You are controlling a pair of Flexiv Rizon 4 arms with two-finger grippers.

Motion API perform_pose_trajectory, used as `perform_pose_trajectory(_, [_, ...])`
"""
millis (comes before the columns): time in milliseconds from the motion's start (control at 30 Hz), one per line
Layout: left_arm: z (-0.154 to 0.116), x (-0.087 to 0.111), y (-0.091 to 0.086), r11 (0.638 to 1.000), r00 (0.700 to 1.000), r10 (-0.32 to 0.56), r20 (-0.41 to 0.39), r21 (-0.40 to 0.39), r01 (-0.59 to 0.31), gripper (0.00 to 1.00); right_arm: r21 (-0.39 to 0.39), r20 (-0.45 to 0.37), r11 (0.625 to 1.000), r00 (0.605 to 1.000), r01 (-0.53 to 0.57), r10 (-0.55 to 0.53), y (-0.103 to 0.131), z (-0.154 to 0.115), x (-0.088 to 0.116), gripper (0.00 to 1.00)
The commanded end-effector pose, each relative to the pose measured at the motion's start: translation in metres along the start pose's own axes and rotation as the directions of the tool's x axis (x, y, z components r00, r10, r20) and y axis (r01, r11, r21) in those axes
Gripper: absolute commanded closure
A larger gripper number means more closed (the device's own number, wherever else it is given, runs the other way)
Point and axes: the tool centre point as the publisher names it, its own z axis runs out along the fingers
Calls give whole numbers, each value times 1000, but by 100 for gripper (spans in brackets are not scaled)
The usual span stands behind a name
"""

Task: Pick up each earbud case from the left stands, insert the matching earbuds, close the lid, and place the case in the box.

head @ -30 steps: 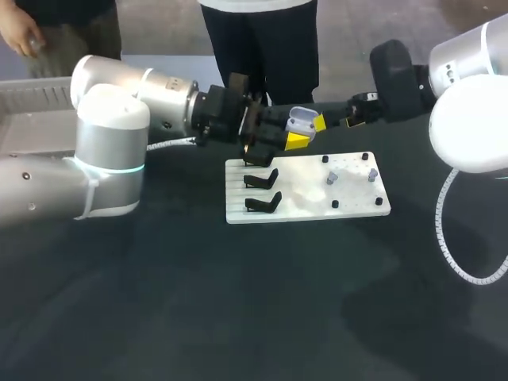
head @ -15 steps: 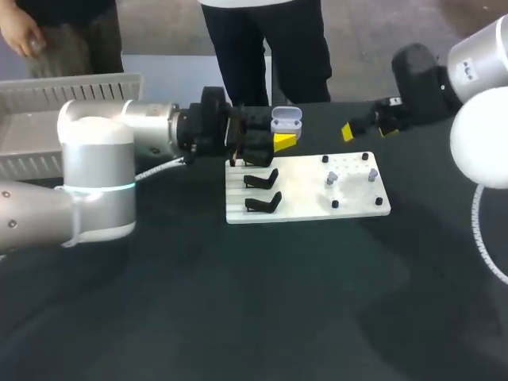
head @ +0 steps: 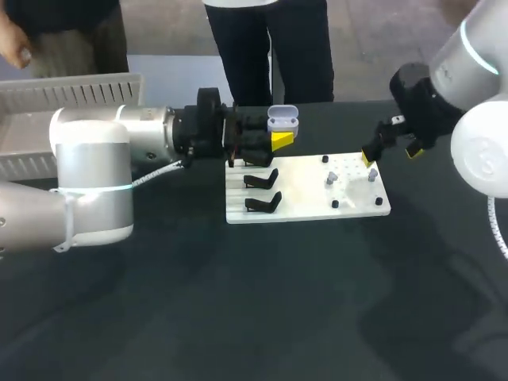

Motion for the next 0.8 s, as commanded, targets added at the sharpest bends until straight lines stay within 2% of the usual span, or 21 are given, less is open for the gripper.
perform_pose_trajectory(33, [-3, 0, -5, 1000, 1000, -13, 9, -27, 13, 100, 149, -55, 989, 998, -1, 9, 0, 9, -5, 0])
perform_pose_trajectory(133, [-5, -3, -4, 998, 1000, -14, 18, -55, 15, 100, 179, -87, 984, 996, 7, 9, -2, 14, -2, 0])
perform_pose_trajectory(267, [-5, -4, -3, 999, 1000, -10, 21, -51, 11, 100, 196, -122, 981, 992, -6, 30, -4, 18, 0, 0])
perform_pose_trajectory(433, [-6, -1, -1, 999, 1000, -11, 6, -36, 11, 100, 195, -121, 981, 992, -12, 36, -9, 21, 1, 0])
perform_pose_trajectory(800, [-4, 5, 1, 999, 1000, -21, -2, -30, 21, 100, 197, -174, 980, 984, 6, 29, -11, 41, -1, 0])
